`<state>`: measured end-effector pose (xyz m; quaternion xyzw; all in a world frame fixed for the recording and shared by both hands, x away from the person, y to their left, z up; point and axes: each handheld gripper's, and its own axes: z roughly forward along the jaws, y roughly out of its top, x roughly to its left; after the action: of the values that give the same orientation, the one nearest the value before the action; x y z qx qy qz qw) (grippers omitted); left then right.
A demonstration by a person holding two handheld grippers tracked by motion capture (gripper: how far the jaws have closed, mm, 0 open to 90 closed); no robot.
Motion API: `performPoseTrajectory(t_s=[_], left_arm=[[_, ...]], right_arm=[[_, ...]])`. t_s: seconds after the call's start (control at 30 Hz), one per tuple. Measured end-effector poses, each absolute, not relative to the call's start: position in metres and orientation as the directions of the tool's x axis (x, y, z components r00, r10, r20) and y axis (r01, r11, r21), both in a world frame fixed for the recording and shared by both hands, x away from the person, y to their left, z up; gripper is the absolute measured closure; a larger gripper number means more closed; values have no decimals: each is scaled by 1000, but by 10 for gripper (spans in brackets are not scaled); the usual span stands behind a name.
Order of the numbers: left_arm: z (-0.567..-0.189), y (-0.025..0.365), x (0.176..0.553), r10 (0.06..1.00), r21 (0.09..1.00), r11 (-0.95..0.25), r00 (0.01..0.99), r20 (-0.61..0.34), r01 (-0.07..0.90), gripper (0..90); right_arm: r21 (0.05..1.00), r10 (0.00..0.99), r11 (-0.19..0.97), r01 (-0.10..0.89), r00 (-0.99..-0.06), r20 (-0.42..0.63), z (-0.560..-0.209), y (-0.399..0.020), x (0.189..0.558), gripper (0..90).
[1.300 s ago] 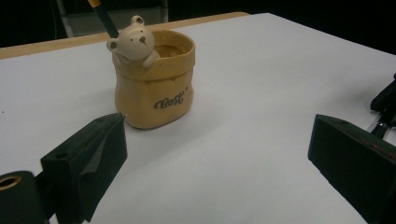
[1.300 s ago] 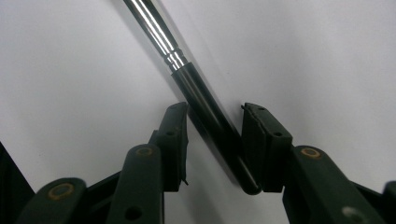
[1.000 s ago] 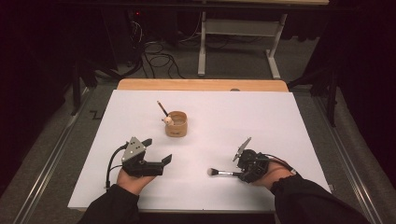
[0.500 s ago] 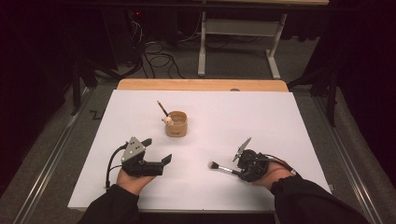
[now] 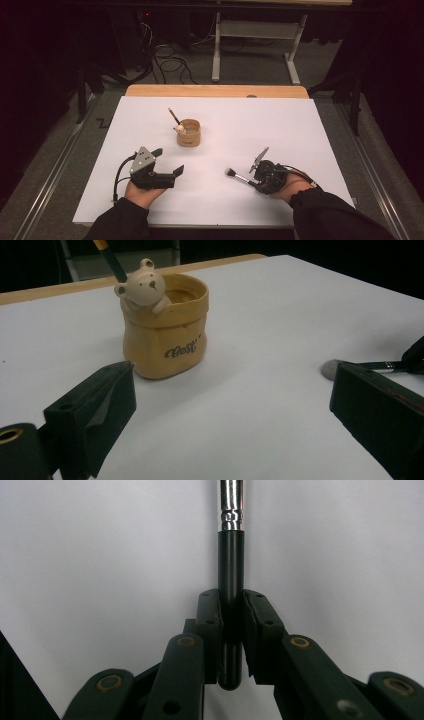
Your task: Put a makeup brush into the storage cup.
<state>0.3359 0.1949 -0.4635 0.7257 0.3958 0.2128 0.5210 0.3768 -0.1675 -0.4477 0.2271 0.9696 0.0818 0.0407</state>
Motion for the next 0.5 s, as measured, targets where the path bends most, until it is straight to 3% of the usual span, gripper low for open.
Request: performPoseTrajectory(t_s=[0.5], left_arm=[[-464, 195, 336, 796, 924, -145, 596, -103, 354, 52]], right_arm=[[158, 455, 882, 444, -889, -44, -446, -165, 377, 806]])
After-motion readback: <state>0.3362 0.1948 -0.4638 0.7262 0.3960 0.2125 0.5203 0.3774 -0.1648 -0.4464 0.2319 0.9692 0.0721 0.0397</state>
